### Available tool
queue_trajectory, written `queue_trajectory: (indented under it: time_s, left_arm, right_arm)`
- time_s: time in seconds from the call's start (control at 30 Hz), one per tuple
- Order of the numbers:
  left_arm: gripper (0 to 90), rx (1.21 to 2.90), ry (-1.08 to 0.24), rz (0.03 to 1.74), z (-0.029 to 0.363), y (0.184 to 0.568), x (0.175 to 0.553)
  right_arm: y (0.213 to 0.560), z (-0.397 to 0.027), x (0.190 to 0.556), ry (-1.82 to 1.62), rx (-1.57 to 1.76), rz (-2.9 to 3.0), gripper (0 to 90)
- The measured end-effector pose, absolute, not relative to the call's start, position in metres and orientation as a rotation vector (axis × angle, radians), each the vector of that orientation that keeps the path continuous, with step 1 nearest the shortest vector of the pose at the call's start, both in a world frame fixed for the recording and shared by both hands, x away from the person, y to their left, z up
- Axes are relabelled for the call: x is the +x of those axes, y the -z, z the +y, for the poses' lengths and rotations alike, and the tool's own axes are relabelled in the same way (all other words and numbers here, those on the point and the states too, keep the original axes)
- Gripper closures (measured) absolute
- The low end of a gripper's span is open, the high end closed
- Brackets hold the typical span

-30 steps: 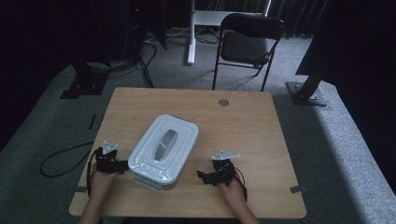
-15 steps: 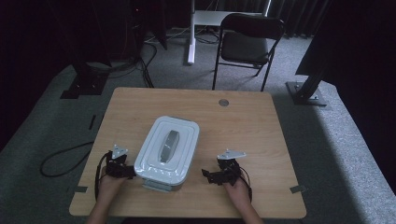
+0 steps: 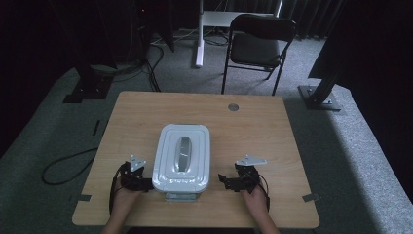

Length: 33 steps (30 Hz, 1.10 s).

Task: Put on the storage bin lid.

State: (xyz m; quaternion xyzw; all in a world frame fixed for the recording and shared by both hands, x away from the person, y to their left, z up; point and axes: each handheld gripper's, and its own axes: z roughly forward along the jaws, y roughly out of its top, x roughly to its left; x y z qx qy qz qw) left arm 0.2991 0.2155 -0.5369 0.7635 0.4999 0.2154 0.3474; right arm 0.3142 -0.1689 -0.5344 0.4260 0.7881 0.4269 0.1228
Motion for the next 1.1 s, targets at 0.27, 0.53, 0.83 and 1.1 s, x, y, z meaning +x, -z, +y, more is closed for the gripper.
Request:
queue_trajectory:
  time_s: [0.27, 0.53, 0.83, 1.1]
  left_arm:
    - [1.8, 1.974, -0.520, 1.245, 0.212, 0.540, 0.298]
    - [1.8, 1.958, -0.564, 1.184, 0.225, 0.537, 0.297]
    - [1.9, 1.906, -0.566, 1.154, 0.238, 0.537, 0.294]
    - [1.8, 1.887, -0.566, 1.163, 0.249, 0.536, 0.288]
  right_arm:
    - [0.533, -0.172, 0.315, -1.245, 1.247, 2.297, 13.1]
    - [0.537, -0.189, 0.313, -1.217, 1.285, 2.263, 13.1]
    - [0.535, -0.205, 0.312, -1.217, 1.306, 2.205, 13.1]
    - [0.535, -0.206, 0.310, -1.224, 1.286, 2.205, 13.1]
